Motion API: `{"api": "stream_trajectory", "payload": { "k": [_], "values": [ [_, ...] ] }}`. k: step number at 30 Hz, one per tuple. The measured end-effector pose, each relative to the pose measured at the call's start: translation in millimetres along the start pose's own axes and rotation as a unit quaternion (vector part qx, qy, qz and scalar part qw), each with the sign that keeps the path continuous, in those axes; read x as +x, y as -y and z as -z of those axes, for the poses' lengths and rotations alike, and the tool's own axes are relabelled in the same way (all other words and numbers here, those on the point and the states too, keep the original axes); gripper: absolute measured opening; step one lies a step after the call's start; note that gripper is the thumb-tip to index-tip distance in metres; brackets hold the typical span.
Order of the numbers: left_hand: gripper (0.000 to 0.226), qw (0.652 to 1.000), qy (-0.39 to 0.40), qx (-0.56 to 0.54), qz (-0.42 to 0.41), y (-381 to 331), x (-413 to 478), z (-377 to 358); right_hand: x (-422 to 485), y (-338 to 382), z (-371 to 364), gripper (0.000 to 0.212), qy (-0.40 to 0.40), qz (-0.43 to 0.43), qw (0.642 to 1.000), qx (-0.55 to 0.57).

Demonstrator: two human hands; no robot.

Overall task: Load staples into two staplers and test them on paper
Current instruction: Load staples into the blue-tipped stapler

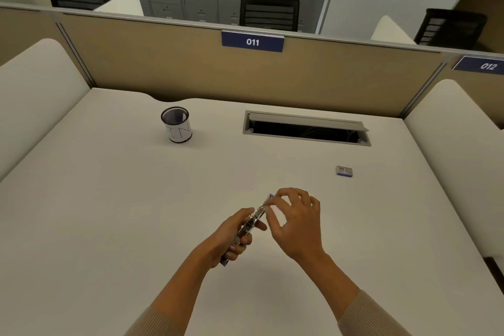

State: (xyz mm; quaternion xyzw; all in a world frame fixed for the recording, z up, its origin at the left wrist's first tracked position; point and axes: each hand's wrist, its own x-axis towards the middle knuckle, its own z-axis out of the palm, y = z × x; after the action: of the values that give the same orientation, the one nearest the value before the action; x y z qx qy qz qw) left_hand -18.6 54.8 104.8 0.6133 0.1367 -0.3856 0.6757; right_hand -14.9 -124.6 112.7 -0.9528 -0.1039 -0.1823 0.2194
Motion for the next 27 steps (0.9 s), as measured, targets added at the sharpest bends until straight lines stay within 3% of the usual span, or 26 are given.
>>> {"api": "stream_trajectory", "payload": {
  "k": [8, 20, 27],
  "values": [
    [0.053, 0.999, -0.033, -0.006, 0.016, -0.1, 2.5, -2.4, 7.0, 9.7, -6.4, 0.034, 0.056, -0.058, 0.995, -0.053],
    [0.040, 0.999, -0.034, 0.015, 0.028, 1.0, 8.9, -5.7, 16.8, 18.6, -5.1, 0.021, 0.148, -0.152, 0.977, -0.023],
    [0.037, 0.998, -0.034, 0.046, 0.025, 2.2, 11.5, -6.5, 21.7, 15.1, -3.4, 0.021, 0.190, -0.140, 0.971, -0.029]
  ]
}}
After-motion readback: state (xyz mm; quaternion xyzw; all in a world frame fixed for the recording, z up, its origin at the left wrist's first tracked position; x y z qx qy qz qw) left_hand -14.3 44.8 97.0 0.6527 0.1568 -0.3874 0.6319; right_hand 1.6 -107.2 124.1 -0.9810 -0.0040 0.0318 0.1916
